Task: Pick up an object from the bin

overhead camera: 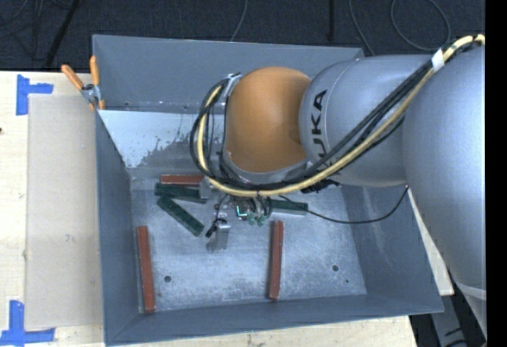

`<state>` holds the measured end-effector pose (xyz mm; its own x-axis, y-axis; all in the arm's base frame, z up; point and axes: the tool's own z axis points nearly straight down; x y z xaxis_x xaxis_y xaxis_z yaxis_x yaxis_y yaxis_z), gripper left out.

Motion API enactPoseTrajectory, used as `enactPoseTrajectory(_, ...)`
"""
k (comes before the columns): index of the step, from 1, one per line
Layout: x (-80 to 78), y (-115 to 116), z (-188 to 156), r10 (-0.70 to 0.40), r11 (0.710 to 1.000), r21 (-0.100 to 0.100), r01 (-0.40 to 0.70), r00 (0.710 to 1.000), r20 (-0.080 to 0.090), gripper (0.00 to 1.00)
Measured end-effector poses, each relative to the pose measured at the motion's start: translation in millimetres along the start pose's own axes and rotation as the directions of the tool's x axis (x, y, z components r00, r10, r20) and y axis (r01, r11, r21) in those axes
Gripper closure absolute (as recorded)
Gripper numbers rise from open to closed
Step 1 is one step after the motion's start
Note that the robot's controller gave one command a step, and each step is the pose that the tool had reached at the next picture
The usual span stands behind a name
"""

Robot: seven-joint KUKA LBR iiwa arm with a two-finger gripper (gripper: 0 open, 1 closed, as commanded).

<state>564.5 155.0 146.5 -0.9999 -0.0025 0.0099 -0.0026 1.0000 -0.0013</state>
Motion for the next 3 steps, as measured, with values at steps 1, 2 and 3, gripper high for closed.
enactPoseTrajectory(1,-54.5,19,77,0.185,0.983,-0.005,-0.185,0.983,0.014,0.00)
enactPoseTrajectory(2,-47.5,20,45,0.284,0.959,-0.006,-0.284,0.959,0.011,0.00)
enactPoseTrajectory(3,-42.6,26,38,0.468,0.884,-0.006,-0.468,0.884,0.009,0.00)
